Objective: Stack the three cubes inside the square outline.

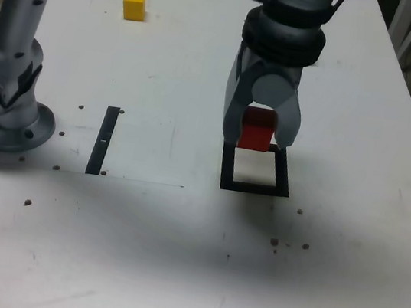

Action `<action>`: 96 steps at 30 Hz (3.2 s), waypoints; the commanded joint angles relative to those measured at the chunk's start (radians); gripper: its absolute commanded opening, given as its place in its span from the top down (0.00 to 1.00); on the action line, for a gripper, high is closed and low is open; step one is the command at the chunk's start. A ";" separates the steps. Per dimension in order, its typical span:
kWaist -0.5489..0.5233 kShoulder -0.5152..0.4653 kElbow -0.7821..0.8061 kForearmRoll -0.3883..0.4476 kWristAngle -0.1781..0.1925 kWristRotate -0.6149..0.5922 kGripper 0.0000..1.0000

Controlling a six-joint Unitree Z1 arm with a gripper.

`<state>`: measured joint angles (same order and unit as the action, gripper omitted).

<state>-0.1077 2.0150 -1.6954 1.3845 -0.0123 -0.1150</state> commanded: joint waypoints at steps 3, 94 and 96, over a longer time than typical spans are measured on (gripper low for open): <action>0.019 0.013 0.013 -0.020 -0.003 0.023 0.68; 0.315 -0.142 0.300 -0.103 0.144 0.181 0.01; 0.328 -0.155 0.308 -0.090 0.150 0.192 0.01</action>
<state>0.2122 1.8746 -1.3921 1.2840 0.1328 0.0716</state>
